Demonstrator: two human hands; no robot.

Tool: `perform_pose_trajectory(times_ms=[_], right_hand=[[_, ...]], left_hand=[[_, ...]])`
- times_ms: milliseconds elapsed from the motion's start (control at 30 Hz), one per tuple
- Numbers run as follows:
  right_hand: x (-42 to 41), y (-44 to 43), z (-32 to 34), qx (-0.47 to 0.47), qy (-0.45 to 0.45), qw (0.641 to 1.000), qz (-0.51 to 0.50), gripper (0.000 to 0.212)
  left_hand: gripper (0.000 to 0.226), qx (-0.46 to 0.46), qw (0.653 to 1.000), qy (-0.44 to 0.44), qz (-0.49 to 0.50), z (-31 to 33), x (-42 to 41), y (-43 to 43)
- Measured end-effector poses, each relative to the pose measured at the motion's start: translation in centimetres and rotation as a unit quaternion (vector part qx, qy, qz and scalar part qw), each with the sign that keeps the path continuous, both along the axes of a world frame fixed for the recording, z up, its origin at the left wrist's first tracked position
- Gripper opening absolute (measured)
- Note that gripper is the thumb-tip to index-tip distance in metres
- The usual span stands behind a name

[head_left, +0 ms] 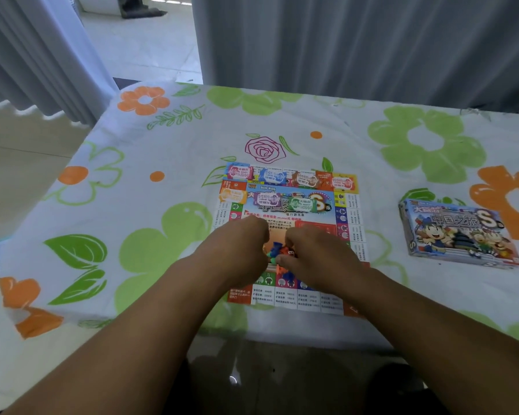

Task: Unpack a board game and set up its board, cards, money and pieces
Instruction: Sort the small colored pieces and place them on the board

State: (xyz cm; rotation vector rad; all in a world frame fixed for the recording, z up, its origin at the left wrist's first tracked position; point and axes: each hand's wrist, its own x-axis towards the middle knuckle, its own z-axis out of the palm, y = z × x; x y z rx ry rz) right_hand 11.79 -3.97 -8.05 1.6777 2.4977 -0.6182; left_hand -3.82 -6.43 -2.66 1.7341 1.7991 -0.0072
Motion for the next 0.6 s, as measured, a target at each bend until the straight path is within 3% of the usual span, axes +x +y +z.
perform_pose_trajectory(times_ms=[300,467,600], right_hand=[[-1.0,-0.1,-0.2,0.029,0.003,0.999,-0.023,0.014],[-1.6,-0.7,-0.2,0.062,0.014,0.998,-0.021,0.016],[-1.5,-0.8,0.5,0.071,0.054,0.995,-0.053,0.011]], left_hand=[[0.036,0.024,1.0,-0.007,-0.015,1.0,-0.6,0.2],[0.038,0.029,0.999,-0.029,-0.018,1.7,-0.7,0.1],[0.037,0.022,0.999,-0.031,-0.01,1.8,-1.1,-0.1]])
